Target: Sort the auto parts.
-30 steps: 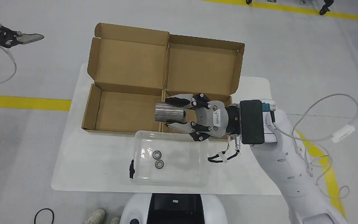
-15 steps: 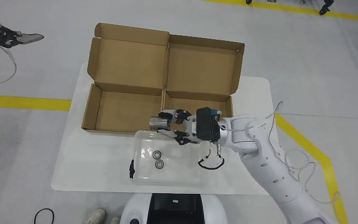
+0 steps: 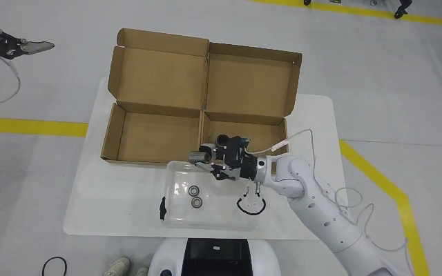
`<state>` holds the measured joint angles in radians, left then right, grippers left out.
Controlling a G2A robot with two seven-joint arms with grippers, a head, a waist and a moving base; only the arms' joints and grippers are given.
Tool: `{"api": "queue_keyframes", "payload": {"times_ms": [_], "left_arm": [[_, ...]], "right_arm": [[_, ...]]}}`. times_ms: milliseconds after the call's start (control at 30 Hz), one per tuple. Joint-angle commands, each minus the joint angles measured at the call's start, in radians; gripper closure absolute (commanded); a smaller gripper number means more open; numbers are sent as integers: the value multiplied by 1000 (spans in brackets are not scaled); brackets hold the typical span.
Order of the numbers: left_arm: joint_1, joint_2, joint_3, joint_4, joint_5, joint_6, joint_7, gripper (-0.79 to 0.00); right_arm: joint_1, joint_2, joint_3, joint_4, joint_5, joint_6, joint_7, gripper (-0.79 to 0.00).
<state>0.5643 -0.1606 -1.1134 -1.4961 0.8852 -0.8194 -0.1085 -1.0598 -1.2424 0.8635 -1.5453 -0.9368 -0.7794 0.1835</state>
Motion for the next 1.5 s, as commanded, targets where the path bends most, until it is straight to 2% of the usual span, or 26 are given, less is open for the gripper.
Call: {"api": "queue_keyframes", "payload": {"times_ms": [0, 167, 400, 600, 733, 1000, 1467], "left_arm": [[0, 0, 0, 0, 0, 0, 0, -785], [0, 0, 0, 0, 0, 0, 0, -785], [0, 0, 0, 0, 0, 0, 0, -785], [0, 0, 0, 0, 0, 0, 0, -785], [0, 0, 0, 0, 0, 0, 0, -785], [0, 0, 0, 0, 0, 0, 0, -785], [0, 0, 0, 0, 0, 0, 0, -785]], "right_arm": [[-4, 1, 6, 3, 6, 29, 29, 0], [-23, 16, 59, -13, -3, 93, 110, 0], [-57, 43, 167, -76, 34, 184, 294, 0], [-36, 53, 192, -92, 17, 268, 477, 0], [-13, 50, 168, -97, -15, 334, 566, 0], [39, 33, 89, -66, -108, 458, 669, 0], [179, -23, -65, 67, -151, 565, 782, 0]]}}
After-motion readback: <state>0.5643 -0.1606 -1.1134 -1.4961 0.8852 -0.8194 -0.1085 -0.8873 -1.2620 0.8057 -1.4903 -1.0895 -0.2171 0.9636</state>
